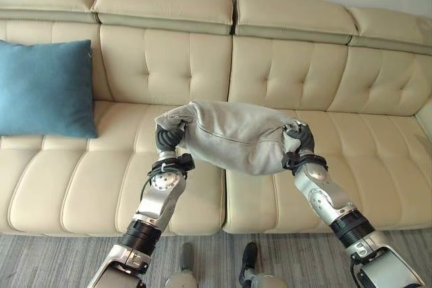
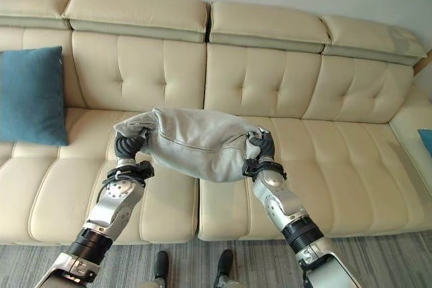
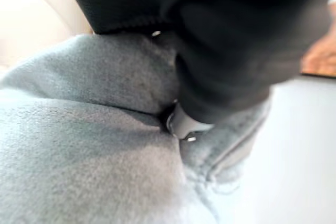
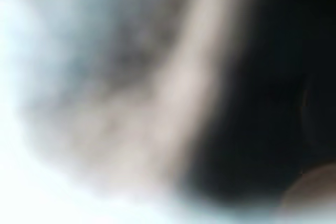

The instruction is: Pick up all the scattered cushions and arrange them neatly on the sofa.

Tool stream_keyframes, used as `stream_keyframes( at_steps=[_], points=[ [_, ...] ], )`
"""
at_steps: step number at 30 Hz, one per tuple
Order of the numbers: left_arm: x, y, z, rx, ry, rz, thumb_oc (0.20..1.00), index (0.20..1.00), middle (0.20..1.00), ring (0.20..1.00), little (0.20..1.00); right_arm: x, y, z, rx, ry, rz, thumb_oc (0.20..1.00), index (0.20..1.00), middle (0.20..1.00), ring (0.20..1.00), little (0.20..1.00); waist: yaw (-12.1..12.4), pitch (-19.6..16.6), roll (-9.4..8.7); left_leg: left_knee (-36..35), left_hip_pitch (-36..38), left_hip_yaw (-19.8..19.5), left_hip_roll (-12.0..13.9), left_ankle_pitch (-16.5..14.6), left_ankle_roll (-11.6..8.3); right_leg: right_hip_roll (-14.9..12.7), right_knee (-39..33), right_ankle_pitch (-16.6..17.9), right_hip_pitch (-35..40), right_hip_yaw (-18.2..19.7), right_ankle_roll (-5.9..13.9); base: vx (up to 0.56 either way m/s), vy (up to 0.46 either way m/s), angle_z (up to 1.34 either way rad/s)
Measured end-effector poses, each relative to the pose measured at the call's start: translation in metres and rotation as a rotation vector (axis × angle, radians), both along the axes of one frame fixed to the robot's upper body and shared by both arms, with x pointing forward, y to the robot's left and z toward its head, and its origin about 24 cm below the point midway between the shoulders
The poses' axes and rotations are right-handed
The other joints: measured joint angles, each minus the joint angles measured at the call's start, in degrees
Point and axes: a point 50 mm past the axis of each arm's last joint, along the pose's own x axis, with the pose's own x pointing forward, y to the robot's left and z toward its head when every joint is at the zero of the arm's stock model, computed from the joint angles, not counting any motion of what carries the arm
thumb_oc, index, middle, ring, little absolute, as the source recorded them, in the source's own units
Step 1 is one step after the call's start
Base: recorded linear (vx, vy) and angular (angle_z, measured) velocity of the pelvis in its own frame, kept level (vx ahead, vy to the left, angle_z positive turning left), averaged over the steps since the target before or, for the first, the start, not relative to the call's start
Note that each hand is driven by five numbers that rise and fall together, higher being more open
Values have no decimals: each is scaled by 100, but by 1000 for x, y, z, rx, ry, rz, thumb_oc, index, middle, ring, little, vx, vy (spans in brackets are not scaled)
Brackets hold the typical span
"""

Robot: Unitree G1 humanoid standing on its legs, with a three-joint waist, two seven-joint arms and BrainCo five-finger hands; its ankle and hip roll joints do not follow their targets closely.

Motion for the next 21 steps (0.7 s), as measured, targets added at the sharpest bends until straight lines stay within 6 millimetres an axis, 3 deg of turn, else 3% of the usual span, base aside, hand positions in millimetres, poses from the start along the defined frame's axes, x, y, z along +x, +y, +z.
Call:
stream_keyframes(
  at_steps=[6,10,18,21],
  points=[
    [4,0,6,4,-11,9,200,200,200,200,200,8,1,0,-25,31,-5,200,200,200,200,200,17,531,9,1,-267,-12,3,24,-6,26,0,24,-253,-8,-15,2,-21,1],
    [11,-7,26,9,-89,-4,200,200,200,200,200,14,1,7,-17,15,-34,200,200,200,200,200,22,796,-1,2,-478,-25,38,42,-21,61,0,40,-452,-4,-37,1,-19,1],
    [14,-11,40,53,-151,12,200,200,200,200,200,19,0,18,-47,-26,-44,200,200,200,200,200,35,919,-10,1,-485,-32,95,51,-43,111,0,28,-452,-2,-52,-9,-5,0],
    [32,-11,50,110,-155,18,200,200,200,200,200,38,-4,31,-115,-36,-75,200,200,200,200,200,29,923,-15,1,-571,-42,97,73,-80,109,-1,29,-535,0,-53,-48,-7,2]
  ],
)
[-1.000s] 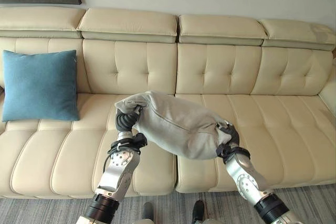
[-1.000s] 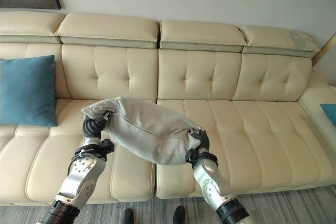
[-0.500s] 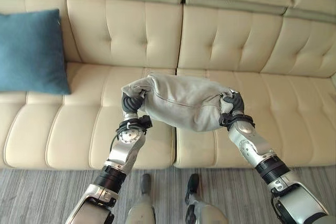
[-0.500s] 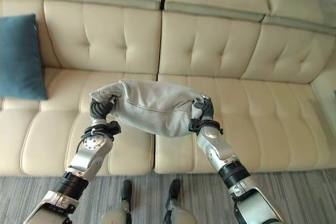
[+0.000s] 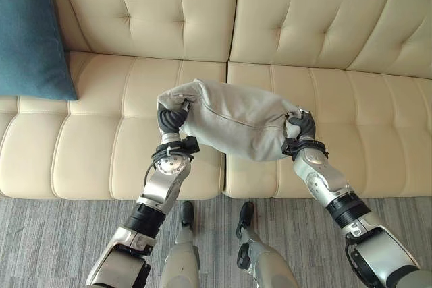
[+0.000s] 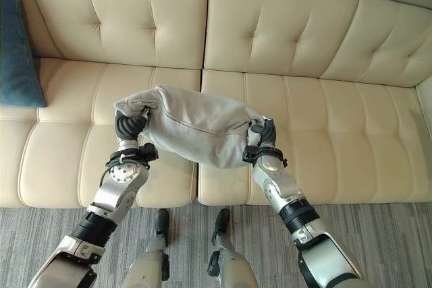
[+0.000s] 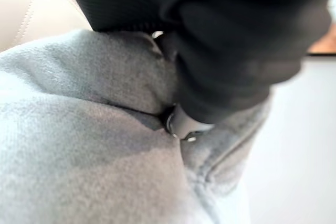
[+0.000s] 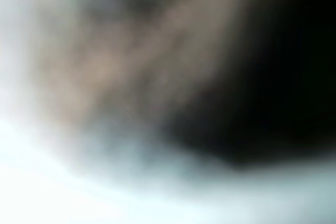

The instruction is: Pick up all the scattered cushions and arrange them neatly on the sofa.

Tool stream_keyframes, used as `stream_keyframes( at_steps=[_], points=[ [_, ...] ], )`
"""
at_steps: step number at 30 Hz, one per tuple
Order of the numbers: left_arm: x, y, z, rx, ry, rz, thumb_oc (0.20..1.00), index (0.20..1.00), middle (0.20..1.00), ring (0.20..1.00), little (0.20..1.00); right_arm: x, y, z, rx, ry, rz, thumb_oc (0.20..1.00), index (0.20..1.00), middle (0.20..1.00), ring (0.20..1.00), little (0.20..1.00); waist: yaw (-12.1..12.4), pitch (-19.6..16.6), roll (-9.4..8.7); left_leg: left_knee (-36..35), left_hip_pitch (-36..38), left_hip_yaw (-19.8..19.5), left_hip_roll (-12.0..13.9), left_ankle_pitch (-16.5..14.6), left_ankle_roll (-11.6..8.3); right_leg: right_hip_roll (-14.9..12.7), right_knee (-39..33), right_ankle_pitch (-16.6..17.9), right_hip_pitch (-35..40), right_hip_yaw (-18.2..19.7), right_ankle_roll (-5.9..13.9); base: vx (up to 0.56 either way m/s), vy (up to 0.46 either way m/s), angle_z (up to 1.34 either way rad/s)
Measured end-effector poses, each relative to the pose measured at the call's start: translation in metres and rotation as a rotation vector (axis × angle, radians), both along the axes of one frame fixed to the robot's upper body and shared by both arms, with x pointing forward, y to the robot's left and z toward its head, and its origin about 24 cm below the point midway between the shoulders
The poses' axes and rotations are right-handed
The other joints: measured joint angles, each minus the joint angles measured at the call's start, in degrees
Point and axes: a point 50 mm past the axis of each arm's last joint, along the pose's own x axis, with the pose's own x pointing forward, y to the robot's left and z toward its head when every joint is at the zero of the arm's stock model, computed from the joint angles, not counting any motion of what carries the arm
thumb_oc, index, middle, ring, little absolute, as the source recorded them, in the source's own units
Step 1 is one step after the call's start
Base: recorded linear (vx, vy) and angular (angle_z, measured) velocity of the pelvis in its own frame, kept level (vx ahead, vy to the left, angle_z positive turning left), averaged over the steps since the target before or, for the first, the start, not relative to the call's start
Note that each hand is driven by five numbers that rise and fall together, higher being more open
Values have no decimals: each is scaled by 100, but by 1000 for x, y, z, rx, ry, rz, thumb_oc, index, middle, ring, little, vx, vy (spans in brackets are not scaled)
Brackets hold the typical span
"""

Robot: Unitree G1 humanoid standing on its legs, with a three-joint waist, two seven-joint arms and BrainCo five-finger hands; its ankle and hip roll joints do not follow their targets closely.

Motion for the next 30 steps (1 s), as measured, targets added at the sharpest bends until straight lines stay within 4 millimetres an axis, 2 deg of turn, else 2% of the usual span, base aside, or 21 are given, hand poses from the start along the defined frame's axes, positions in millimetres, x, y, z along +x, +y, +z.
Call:
stream_keyframes(
  at_steps=[2,4,5,7,8,9,11,12,13,15,16,17,18,19,20,22,24,26,27,29,30],
  points=[
    [25,-4,27,84,-25,6,200,200,200,200,200,20,-2,27,-73,-35,-30,200,200,200,200,200,-4,3,-3,0,-226,-7,4,68,-55,-4,0,21,-226,2,21,-62,-1,1],
    [38,-2,54,119,-69,24,200,200,200,200,200,30,0,46,-112,-63,-43,200,200,200,200,200,-37,29,13,1,-354,-5,13,156,-31,-3,0,73,-365,3,17,-101,13,-1],
    [56,-6,69,191,-41,35,200,200,200,200,200,40,-4,57,-150,-44,-83,200,200,200,200,200,-24,47,39,1,-446,-20,19,192,-29,5,0,102,-447,0,1,-69,16,-2],
    [67,-1,103,208,-71,66,200,200,200,200,200,45,1,81,-166,-93,-93,200,200,200,200,200,-105,58,59,2,-670,2,16,254,-31,7,1,172,-691,13,-5,-61,15,-4],
    [67,-1,115,191,-93,63,200,200,200,200,200,47,6,91,-169,-115,-84,344,344,344,344,344,-158,77,83,1,-753,8,16,311,0,15,1,234,-765,10,-39,-49,9,-4],
    [68,2,121,173,-104,67,200,200,200,200,200,48,6,95,-182,-120,-87,1000,1000,1000,1000,1000,-173,85,94,2,-783,15,17,319,0,22,1,288,-800,17,-99,-43,3,-3],
    [74,4,127,153,-75,69,200,200,200,200,200,50,1,102,-216,-126,-109,1000,1000,1000,1000,1000,-164,95,110,2,-796,20,33,319,0,22,1,288,-822,25,-100,-36,-5,-5],
    [77,8,138,127,-68,80,667,667,667,667,667,52,0,114,-224,-147,-122,1000,1000,1000,1000,1000,-167,103,124,2,-824,22,43,319,-1,30,1,288,-856,27,-100,0,0,0],
    [78,19,157,45,-82,78,1000,1000,1000,1000,1000,52,-9,149,-235,-230,-159,1000,1000,1000,1000,1000,-165,130,216,2,-892,21,56,321,-4,61,1,288,-919,25,-101,0,0,0],
    [76,33,163,-31,-95,89,1000,1000,1000,1000,1000,51,-18,168,-256,-279,-186,1000,1000,1000,1000,1000,-161,122,255,2,-909,21,66,321,-5,65,1,288,-941,28,-103,13,15,-1],
    [69,49,168,-314,-168,53,1000,1000,1000,1000,1000,43,-29,187,-174,-356,-237,1000,1000,1000,1000,1000,-164,113,296,1,-945,13,75,315,-11,67,0,283,-986,41,-109,58,30,0],
    [64,66,169,-440,-211,75,1000,1000,1000,1000,1000,35,-47,201,-134,-427,-322,1000,1000,1000,1000,1000,-134,122,355,2,-994,16,69,316,-10,69,2,285,-1023,36,-113,95,48,2],
    [60,81,166,-483,-223,102,1000,1000,1000,1000,1000,29,-65,202,-89,-447,-397,1000,1000,1000,1000,1000,-109,114,371,2,-991,12,75,316,-10,65,3,284,-1019,39,-113,132,52,4],
    [50,116,164,-524,-260,183,1000,1000,1000,1000,1000,17,-101,206,10,-478,-554,1000,1000,1000,1000,1000,-102,105,409,2,-992,9,65,316,-10,56,3,284,-1018,40,-114,115,44,5],
    [45,133,160,-544,-271,234,1000,1000,1000,1000,1000,10,-124,204,29,-478,-652,1000,1000,1000,1000,1000,-88,97,423,2,-983,7,61,316,-10,57,3,284,-1000,39,-115,90,33,5],
    [36,157,152,-586,-287,295,1000,1000,1000,1000,1000,-4,-155,199,64,-488,-769,1000,1000,1000,1000,1000,-67,97,423,2,-949,-5,62,316,-10,62,3,281,-955,38,-119,52,24,5],
    [29,171,129,-651,-269,332,1000,1000,1000,1000,1000,-10,-169,185,109,-479,-817,1000,1000,1000,1000,1000,-59,92,432,2,-848,-3,57,316,-10,61,2,279,-854,40,-120,43,18,1],
    [27,170,103,-696,-229,334,1000,1000,1000,1000,1000,-14,-176,165,125,-449,-836,1000,1000,1000,1000,1000,-58,86,439,1,-766,-13,50,312,-12,61,2,256,-762,41,-139,45,27,3],
    [19,165,69,-678,-174,318,1000,1000,1000,1000,1000,-21,-181,133,103,-394,-841,1000,1000,1000,1000,1000,-45,81,444,1,-716,-20,47,298,-30,60,2,240,-707,48,-137,37,39,2],
    [1,163,25,-631,-81,321,1000,1000,1000,1000,1000,-33,-181,87,86,-309,-826,1000,1000,1000,1000,1000,-56,82,444,0,-601,1,50,270,-59,66,2,226,-603,83,-124,51,41,-5],
    [-21,163,-14,-587,10,335,1000,1000,1000,1000,1000,-50,-179,43,64,-215,-814,1000,1000,1000,1000,1000,-56,81,445,-1,-421,8,53,228,-76,65,2,199,-433,93,-116,59,36,-16]
  ],
)
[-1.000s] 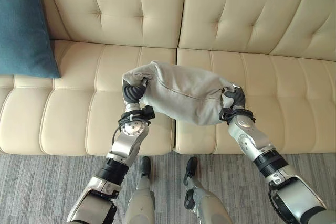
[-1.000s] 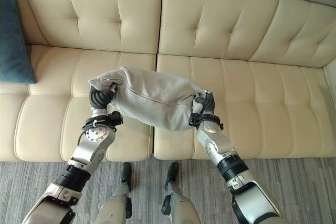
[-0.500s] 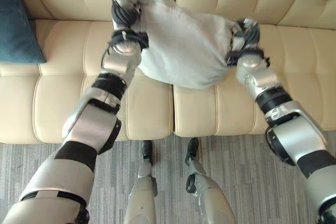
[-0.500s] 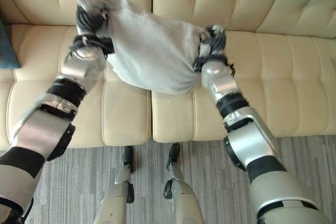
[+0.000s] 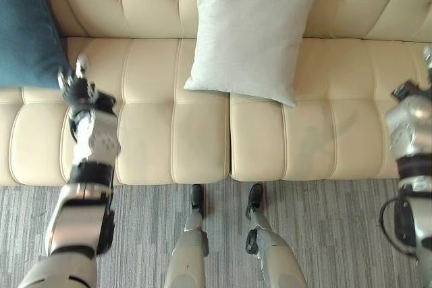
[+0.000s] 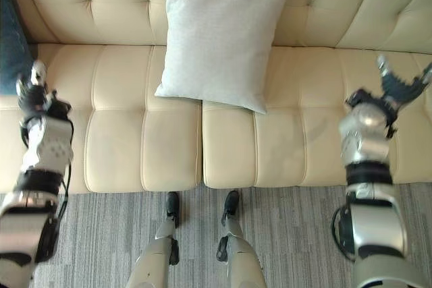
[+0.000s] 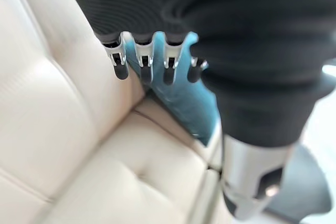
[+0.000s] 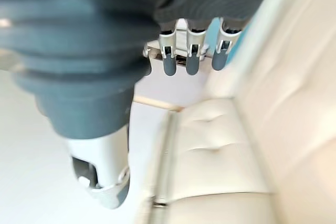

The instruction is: Pick up all the scattered cushions and arrange them neatly on the sofa.

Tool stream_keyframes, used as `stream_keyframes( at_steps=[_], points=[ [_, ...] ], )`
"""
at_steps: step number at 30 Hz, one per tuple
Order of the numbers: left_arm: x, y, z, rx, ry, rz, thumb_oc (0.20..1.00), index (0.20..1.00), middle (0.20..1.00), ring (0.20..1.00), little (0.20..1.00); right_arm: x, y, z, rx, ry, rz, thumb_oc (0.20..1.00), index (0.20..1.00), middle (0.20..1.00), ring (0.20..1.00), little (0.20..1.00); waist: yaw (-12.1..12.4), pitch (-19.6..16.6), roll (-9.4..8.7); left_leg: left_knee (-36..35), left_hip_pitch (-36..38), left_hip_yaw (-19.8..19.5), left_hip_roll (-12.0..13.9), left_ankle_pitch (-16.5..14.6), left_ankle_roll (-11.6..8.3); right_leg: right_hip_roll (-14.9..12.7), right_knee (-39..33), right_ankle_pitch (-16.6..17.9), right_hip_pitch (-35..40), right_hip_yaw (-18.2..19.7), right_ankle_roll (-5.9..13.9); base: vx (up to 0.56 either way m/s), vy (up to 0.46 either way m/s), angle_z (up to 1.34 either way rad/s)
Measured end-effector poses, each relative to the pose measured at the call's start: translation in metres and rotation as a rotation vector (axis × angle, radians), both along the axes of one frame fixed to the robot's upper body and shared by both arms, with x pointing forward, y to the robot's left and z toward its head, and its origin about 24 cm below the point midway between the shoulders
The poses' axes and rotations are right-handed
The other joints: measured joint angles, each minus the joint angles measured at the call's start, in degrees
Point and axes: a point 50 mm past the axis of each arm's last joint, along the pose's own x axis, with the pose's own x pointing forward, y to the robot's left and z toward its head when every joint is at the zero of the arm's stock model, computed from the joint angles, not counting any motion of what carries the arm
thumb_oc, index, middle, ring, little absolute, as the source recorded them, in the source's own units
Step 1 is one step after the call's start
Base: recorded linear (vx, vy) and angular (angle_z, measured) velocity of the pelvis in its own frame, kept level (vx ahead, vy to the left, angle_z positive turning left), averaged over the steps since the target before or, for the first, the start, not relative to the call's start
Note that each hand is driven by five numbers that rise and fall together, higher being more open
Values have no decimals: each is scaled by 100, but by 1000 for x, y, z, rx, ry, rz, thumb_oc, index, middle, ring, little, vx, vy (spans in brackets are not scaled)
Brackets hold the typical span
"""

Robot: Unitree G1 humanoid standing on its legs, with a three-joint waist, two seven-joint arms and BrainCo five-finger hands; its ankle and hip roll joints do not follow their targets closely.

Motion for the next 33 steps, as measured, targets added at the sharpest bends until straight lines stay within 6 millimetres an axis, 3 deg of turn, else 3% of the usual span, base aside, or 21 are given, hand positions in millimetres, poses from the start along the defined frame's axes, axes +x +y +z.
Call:
stream_keyframes(
  at_steps=[1,2,4,5,6,8,15,20,24,25,26,28,29,31,33],
  points=[
    [-46,-1,-58,23,147,10,1000,1000,1000,1000,1000,-31,12,-61,8,144,53,1000,1000,1000,1000,1000,-32,-51,14,-2,303,8,18,-159,-51,6,-1,-145,265,71,48,60,50,-12],
    [-75,-6,-93,15,269,5,1000,1000,1000,1000,1000,-57,15,-98,29,264,73,1000,1000,1000,1000,1000,-49,-240,63,-4,390,8,18,-208,-35,4,-1,-214,363,68,91,26,52,-9],
    [-104,-7,-116,49,378,-6,1000,1000,1000,1000,1000,-83,17,-131,60,386,105,1000,1000,1000,1000,1000,-56,-410,93,-2,523,18,15,-239,-47,1,-1,-248,492,65,110,32,49,-2],
    [-126,-2,-130,175,497,-51,1000,1000,1000,1000,1000,-99,22,-151,39,490,216,1000,1000,1000,1000,1000,-69,-419,85,-11,862,45,22,-297,-29,5,-3,-294,811,91,125,1,42,-7],
    [-135,-1,-138,215,564,-67,1000,1000,1000,1000,1000,-108,23,-162,37,560,264,1000,1000,1000,1000,1000,-80,-537,102,-41,1003,48,15,-365,-40,-3,-23,-366,951,93,151,-18,44,-7],
    [-142,1,-147,269,636,-97,1000,1000,1000,1000,1000,-112,25,-170,29,611,321,1000,1000,1000,1000,1000,-83,-891,116,-41,977,58,11,-408,24,-14,-36,-464,917,99,133,-8,34,-3],
    [-146,-23,-165,368,732,-299,1000,1000,1000,1000,1000,-116,50,-195,46,705,530,1000,1000,1000,1000,1000,-81,-1252,14,-42,1331,146,-26,-418,42,-75,-37,-443,1248,104,173,-28,56,-3],
    [-148,-36,-181,370,806,-393,1000,1000,1000,1000,1000,-123,72,-220,183,750,610,1000,1000,1000,1000,1000,-96,-1325,-22,-42,1504,159,-89,-426,57,-132,-36,-422,1409,112,204,-34,75,-2],
    [-151,-45,-187,395,834,-457,1000,1000,1000,1000,1000,-130,73,-224,194,763,627,1000,1000,1000,1000,1000,-107,-1372,-94,-42,1647,168,-147,-445,86,-183,-33,-414,1543,114,218,-95,72,-1],
    [-150,-44,-186,428,846,-468,1000,1000,1000,1000,1000,-132,73,-225,195,774,625,1000,1000,1000,1000,1000,-117,-1385,-179,-39,1672,208,-194,-444,98,-212,0,-393,1509,145,250,-261,45,-33],
    [-149,-44,-185,458,852,-490,1000,1000,1000,1000,1000,-131,75,-225,185,777,630,1000,1000,1000,1000,1000,-113,-1324,-280,32,1690,366,-245,-461,161,-267,247,-302,1373,266,413,-292,26,-37],
    [-144,-44,-181,490,844,-505,1000,1000,1000,1000,1000,-125,79,-224,184,763,643,1000,1000,1000,1000,1000,-123,-1194,-308,14,1730,494,-242,-429,227,-376,284,-457,1296,273,538,-202,10,-33],
    [-142,-46,-181,504,845,-515,1000,1000,1000,1000,1000,-125,79,-225,182,770,651,1000,1000,1000,1000,1000,-97,-1135,-172,2,1710,588,-153,-337,414,-364,326,-588,1328,169,598,-175,-13,-38],
    [-135,-49,-177,505,818,-528,1000,1000,1000,1000,1000,-123,80,-226,173,784,676,1000,1000,1000,1000,1000,-103,-970,45,9,1710,654,79,-277,473,-383,1558,-1032,1128,52,611,-164,-52,-27],
    [-132,-48,-174,516,805,-535,1000,1000,1000,1000,1000,-123,81,-225,171,784,697,1000,1000,1000,1000,1000,-70,-941,92,10,1681,664,173,-244,492,-491,2475,-1606,1212,156,702,-165,-104,-15]
  ],
)
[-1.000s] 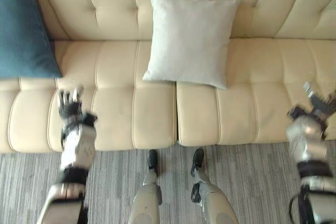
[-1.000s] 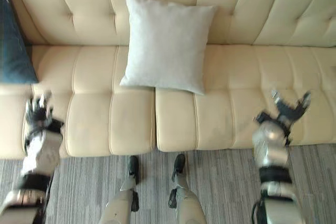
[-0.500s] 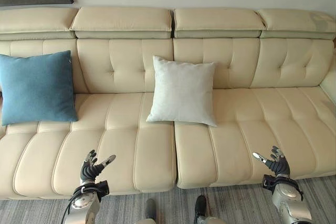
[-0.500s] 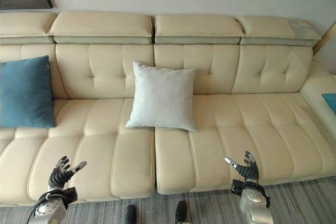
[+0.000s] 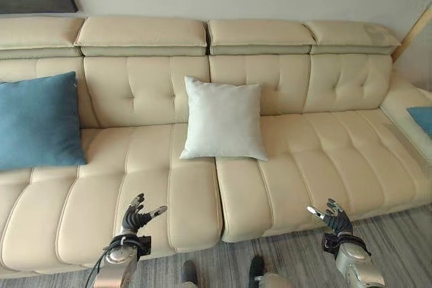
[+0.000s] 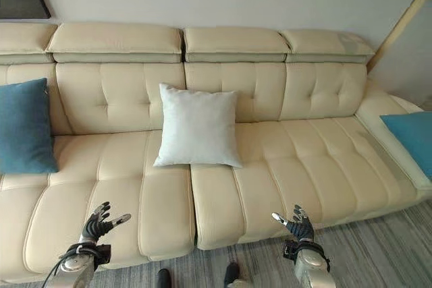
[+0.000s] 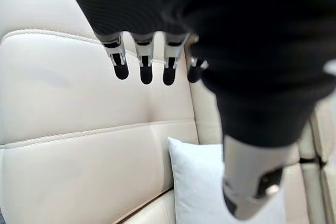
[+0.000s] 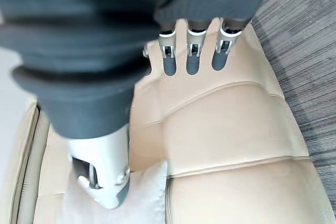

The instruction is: Pick up all the scattered cushions and arrange them neatly on the sofa.

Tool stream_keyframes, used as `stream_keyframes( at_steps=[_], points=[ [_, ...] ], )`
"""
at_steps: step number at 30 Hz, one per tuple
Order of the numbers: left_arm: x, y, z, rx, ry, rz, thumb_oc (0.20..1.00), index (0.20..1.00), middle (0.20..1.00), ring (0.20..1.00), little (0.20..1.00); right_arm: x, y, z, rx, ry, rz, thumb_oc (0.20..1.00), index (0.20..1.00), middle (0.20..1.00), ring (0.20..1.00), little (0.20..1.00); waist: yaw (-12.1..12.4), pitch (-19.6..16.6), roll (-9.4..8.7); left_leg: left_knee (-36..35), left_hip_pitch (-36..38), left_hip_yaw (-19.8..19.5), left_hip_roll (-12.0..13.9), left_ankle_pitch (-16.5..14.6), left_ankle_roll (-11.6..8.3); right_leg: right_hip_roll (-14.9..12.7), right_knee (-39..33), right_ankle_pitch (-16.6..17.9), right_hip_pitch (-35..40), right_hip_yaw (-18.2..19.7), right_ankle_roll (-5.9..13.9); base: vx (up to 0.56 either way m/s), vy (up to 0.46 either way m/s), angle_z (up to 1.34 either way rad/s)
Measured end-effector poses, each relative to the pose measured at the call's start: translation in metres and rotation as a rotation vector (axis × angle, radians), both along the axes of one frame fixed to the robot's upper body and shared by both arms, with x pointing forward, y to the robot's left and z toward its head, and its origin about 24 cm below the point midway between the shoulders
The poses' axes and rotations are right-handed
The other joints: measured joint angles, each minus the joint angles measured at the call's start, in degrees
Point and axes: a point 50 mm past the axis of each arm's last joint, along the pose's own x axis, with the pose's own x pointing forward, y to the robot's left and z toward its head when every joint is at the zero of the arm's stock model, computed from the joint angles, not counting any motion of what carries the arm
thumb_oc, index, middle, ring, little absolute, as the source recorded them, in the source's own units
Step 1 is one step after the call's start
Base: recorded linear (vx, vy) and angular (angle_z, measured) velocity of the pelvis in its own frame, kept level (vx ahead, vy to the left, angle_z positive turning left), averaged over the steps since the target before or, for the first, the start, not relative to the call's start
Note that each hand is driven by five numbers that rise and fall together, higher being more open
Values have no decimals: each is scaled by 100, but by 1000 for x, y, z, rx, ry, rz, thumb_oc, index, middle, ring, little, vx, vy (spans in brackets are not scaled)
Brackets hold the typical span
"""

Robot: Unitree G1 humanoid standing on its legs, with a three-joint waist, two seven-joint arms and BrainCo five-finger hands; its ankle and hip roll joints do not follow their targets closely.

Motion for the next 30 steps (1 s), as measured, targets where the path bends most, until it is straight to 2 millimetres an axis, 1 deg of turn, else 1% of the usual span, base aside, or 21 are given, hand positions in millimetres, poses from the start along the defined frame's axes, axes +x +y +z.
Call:
stream_keyframes(
  at_steps=[2,3,4,6,7,9,10,11,12,13,14,15,16,17,18,19,20,22,24,26,30],
  points=[
    [-2,0,-1,-2,7,0,1000,1000,1000,1000,1000,1,-1,2,-2,-11,7,1000,1000,1000,1000,1000,24,-2,-6,-3,-105,31,4,82,-27,27,12,-346,312,225,161,-183,-153,-17],
    [-3,-1,-2,-7,12,2,1000,1000,1000,1000,1000,2,-1,2,-1,-11,10,1000,1000,1000,1000,1000,45,-5,-11,-5,-156,50,2,148,-105,83,-386,-469,569,287,114,-155,-192,-32],
    [-3,-3,-3,-16,11,4,1000,1000,1000,1000,1000,4,-1,3,-7,-14,14,1000,1000,1000,1000,1000,122,-4,-27,-8,-184,147,55,210,-191,174,-953,-538,746,356,-205,-135,-235,-39],
    [-10,-17,-13,-71,31,14,1000,1000,1000,1000,1000,4,-10,6,-68,3,46,1000,1000,1000,1000,1000,158,39,442,-7,-242,164,370,257,-340,619,-1654,-167,955,384,-378,-175,-310,-37],
    [-13,-20,-15,-84,39,19,1000,1000,1000,1000,1000,0,-13,5,-95,27,70,1000,1000,1000,1000,1000,150,31,488,-6,-262,114,453,276,-367,721,-1848,-28,1037,377,-418,-260,-357,-13],
    [-15,-27,-19,-101,48,14,1000,1000,1000,1000,1000,-9,-23,4,-140,67,84,1000,1000,1000,1000,1000,139,-54,684,253,-551,-114,683,596,-642,993,-1908,49,992,288,-560,-209,-251,21],
    [-11,-27,-16,-99,33,10,1000,1000,1000,1000,1000,-10,-24,4,-146,70,84,1000,1000,1000,1000,1000,153,-19,709,256,-636,-207,827,799,-802,1132,-1796,-10,893,235,-712,-162,-163,30],
    [-11,-25,-16,-94,35,11,1000,1000,1000,1000,1000,-10,-22,3,-138,70,83,1000,1000,1000,1000,1000,133,54,578,234,-684,-184,861,1026,-847,1134,-1757,-74,853,189,-901,-260,-164,10],
    [-13,-25,-17,-94,43,13,1000,1000,1000,1000,1000,-11,-21,2,-132,71,82,1000,1000,1000,1000,1000,161,76,477,296,-647,-174,753,971,-905,1143,-1747,-57,844,172,-917,-259,-162,23],
    [-13,-27,-17,-97,46,4,1000,1000,1000,1000,1000,-9,-23,5,-147,62,89,1000,1000,1000,1000,1000,171,77,563,375,-735,-173,773,967,-873,1260,-1605,-67,729,68,-923,-312,-138,29],
    [-8,-30,-15,-95,34,-15,1000,1000,1000,1000,1000,-8,-27,8,-159,57,85,1000,1000,1000,1000,1000,101,142,583,377,-834,-237,867,993,-910,1231,-1272,-197,507,10,-1066,-189,-80,31],
    [-3,-30,-12,-94,20,-19,1000,1000,1000,1000,1000,-5,-26,9,-153,47,76,1000,1000,1000,1000,1000,131,194,527,285,-850,-234,837,1200,-1096,1205,-1098,-271,352,-43,-1184,-194,-80,17],
    [-3,-29,-12,-92,21,-20,1000,1000,1000,1000,1000,-2,-23,9,-148,43,87,1000,1000,1000,1000,1000,128,240,397,331,-859,-326,699,1282,-1101,1040,-1018,-191,259,-95,-1362,-94,-53,1],
    [-3,-28,-12,-88,24,-18,1000,1000,1000,1000,1000,-1,-17,7,-134,41,92,1000,1000,1000,1000,1000,135,245,171,538,-838,-219,488,878,-1040,808,-1083,-157,222,-64,-1369,-98,-71,2],
    [-2,-27,-11,-82,21,-20,1000,1000,1000,1000,1000,0,-14,8,-127,31,98,1000,1000,1000,1000,1000,137,226,67,596,-714,-22,342,515,-863,676,-1248,-118,262,-79,-1248,-104,-83,6],
    [0,-25,-10,-79,14,-20,1000,1000,1000,1000,1000,4,-13,12,-131,14,112,1000,1000,1000,1000,1000,103,251,89,857,-556,-54,238,330,-796,634,-1344,76,288,-101,-1283,-72,-54,3],
    [0,-23,-8,-78,6,-12,1000,1000,1000,1000,1000,7,-10,12,-131,12,130,1000,1000,1000,1000,1000,56,260,97,1279,-335,-209,138,-172,-673,576,-1345,198,336,-96,-1164,-36,-7,14],
    [3,-22,-4,-79,-14,-7,1000,1000,1000,1000,1000,7,-9,11,-126,15,137,1000,1000,1000,1000,1000,15,256,124,1159,-202,-321,64,-181,-658,552,-1390,145,430,-120,-1045,-19,28,12],
    [3,-22,-4,-81,-17,-6,1000,1000,1000,1000,1000,8,-10,12,-124,9,135,1000,1000,1000,1000,1000,-46,189,262,744,-37,-323,62,-185,-649,610,-1573,205,545,-237,-896,-1,49,23],
    [5,-24,-2,-84,-26,-16,1000,1000,1000,1000,1000,4,-11,10,-117,22,130,1000,1000,1000,1000,1000,-124,139,369,200,56,-298,79,-323,-442,679,-1777,287,621,-344,-795,42,60,47],
    [-6,-23,-7,-86,7,-19,1000,1000,1000,1000,1000,4,-10,9,-114,22,136,1000,1000,1000,1000,1000,-133,101,349,-51,275,-204,-63,-293,-401,589,-2167,492,882,-321,-643,45,92,12]
  ],
)
